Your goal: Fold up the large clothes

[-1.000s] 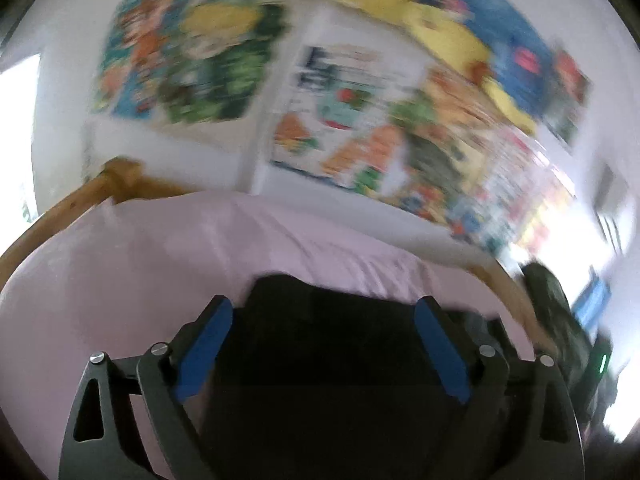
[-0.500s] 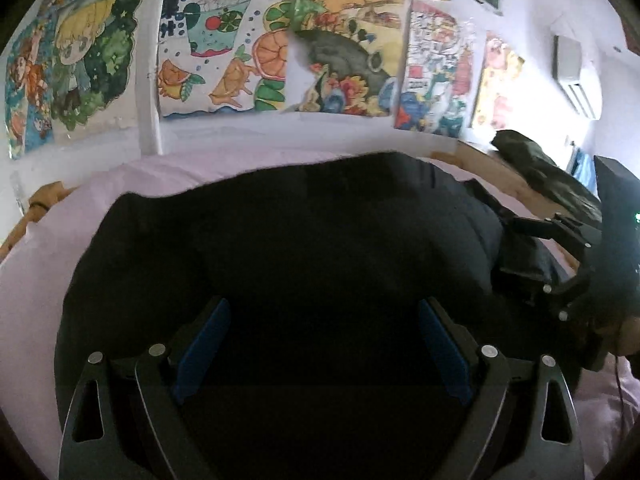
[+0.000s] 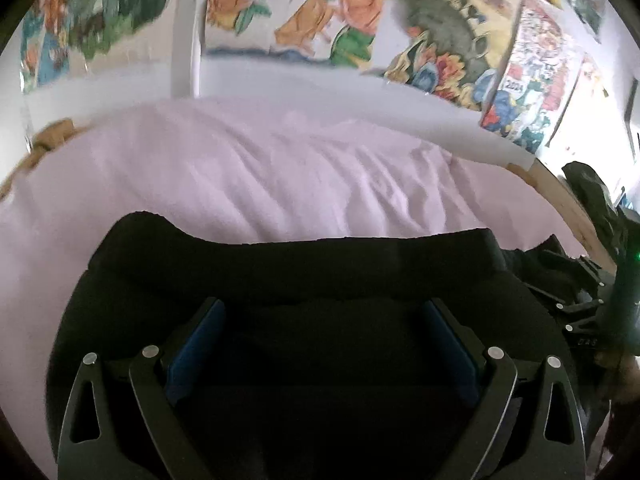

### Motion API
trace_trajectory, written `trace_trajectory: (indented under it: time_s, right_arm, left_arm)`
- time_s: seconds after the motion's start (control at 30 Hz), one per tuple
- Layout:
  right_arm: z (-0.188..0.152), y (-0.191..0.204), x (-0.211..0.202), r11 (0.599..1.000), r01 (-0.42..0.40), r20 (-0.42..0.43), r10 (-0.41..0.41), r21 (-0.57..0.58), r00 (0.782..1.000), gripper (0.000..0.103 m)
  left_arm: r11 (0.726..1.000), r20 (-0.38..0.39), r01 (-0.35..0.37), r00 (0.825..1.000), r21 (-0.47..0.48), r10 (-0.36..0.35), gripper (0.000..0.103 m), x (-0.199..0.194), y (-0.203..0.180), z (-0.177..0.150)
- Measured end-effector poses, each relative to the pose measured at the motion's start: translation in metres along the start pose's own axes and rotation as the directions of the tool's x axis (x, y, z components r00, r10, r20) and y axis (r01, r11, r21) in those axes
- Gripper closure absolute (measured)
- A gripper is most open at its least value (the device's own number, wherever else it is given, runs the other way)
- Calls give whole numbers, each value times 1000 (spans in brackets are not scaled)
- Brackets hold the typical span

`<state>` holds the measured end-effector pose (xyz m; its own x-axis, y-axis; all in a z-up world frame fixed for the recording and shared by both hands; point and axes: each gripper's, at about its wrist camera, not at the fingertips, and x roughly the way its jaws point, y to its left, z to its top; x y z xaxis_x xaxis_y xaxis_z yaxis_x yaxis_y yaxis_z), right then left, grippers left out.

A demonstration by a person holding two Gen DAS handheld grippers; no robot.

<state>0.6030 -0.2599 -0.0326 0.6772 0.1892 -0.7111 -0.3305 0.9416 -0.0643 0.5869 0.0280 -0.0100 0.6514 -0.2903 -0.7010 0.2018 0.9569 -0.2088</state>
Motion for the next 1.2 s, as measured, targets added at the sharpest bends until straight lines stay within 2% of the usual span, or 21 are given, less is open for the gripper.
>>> trace_trajectory:
  time_s: [0.13,0.4,0.83,1.03,1.13,1.2]
  right_arm:
    - [-6,-11,29,998,-51,-64,54,48,997,0]
    - [-15,-18,56,994,-69,-80,75,86,994,0]
    - [-16,-19,48,994,-62,-47,66,89,997,0]
    - [-17,-19,34,992,-71,3,71,102,997,0]
    - [-18,-23,18,990,-81,36,78,117,996,0]
    - [-20,-27,8,988,-83,42,78,129,996,0]
  left_arm:
    - [999,-15,-34,999,15,34,4,22,4,-2]
    - [999,-33,-40,999,-3,40,2,46,17,-7]
    - [999,-14,-32,999,-1,32,2,45,14,-9]
    - [1000,11,-20,1000,-3,20,2,40,10,-12]
    - [1000,17,15,1000,-19,-15,2,33,11,-11]
    - [996,33,75,997,-45,-73,2,20,16,-10]
